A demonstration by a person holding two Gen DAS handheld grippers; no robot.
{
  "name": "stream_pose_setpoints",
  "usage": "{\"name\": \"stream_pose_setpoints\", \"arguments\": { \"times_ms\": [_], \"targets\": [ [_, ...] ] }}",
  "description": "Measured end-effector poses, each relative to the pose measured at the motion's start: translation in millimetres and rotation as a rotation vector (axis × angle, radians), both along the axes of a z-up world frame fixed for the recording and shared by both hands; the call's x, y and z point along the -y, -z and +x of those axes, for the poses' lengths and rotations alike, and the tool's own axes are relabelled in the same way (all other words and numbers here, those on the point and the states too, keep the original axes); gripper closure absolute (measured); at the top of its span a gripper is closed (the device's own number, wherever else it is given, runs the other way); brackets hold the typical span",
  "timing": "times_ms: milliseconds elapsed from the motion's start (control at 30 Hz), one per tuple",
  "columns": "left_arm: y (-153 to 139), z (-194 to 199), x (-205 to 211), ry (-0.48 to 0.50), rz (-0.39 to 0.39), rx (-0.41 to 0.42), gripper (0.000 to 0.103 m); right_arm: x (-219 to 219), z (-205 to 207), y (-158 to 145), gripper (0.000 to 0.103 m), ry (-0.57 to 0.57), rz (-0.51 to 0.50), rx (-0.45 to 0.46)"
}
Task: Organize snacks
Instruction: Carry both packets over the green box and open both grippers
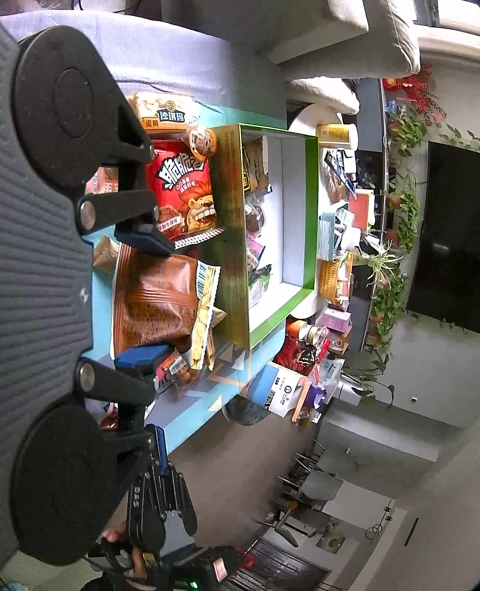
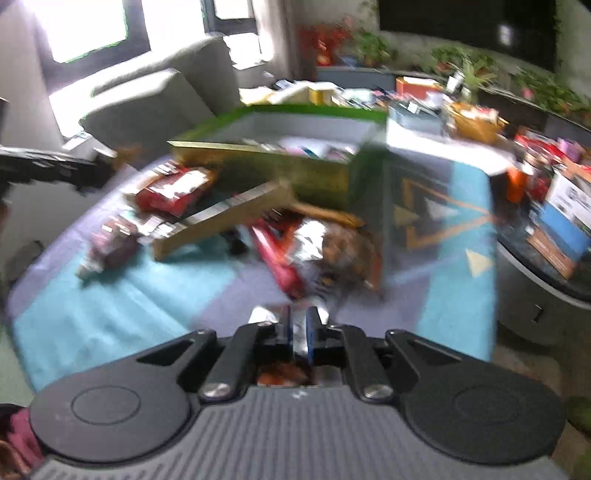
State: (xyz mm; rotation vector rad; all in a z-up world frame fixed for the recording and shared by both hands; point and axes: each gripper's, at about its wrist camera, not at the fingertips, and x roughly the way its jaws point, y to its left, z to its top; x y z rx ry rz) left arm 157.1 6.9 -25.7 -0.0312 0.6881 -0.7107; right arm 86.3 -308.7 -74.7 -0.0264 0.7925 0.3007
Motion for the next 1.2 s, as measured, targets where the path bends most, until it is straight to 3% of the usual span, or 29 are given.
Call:
{"name": "stream_pose_setpoints", "arguments": {
  "times_ms": [133,167,200,267,400,467,533,600,667,767,833,867,1000,1200],
  "targets": [
    [3,6,1,-0.014,-0.008,-0.012,0.055,-2,7,18,0.091,0.012,-0.007,-0.059],
    [3,7,1,-0.015,-0.009,-0.014,0.055,-1,8,20,0.078,0.021,0.007,-0.049],
    [2,8,1,-0.015,-0.009,-0.013,0.055,0,11,21,0.056,0.032,0.023,-0.046],
    [2,8,3,-0.009,-0.006,-0.011,0.055,5,13,20,0.046,0.046,0.072,-0.046],
    [2,7,3,-0.008,0.002,-0.009,0.055,2,12,17,0.044,0.008,0.113,-0.08],
    [4,9,2,-0.018,-0.004,-0.016,0.055,-13,13,23,0.044,-0.017,0.041,-0.094],
    [5,11,2,-0.027,-0.012,-0.022,0.055,-30,12,30,0.039,-0.025,-0.042,-0.052],
    [5,11,2,-0.03,-0.018,-0.026,0.055,-47,14,33,0.039,-0.026,-0.087,-0.022],
    [4,10,3,-0.029,-0.016,-0.024,0.055,-57,16,26,0.05,0.01,-0.096,0.003],
    [1,7,2,-0.027,-0.015,-0.01,0.055,-56,7,13,0.056,0.017,0.011,0.033],
    [-1,7,0,-0.028,-0.016,-0.002,0.055,-56,-3,4,0.079,0.03,0.037,0.076],
    [-3,9,0,-0.033,-0.014,-0.001,0.055,-53,-5,-2,0.085,0.042,0.068,0.075],
    [-7,19,2,-0.048,-0.014,0.01,0.055,-47,-5,-29,0.085,0.061,0.109,0.154],
    [-24,46,13,-0.067,-0.004,0.055,0.055,-42,31,-75,0.085,0.122,0.216,0.297]
  ]
}}
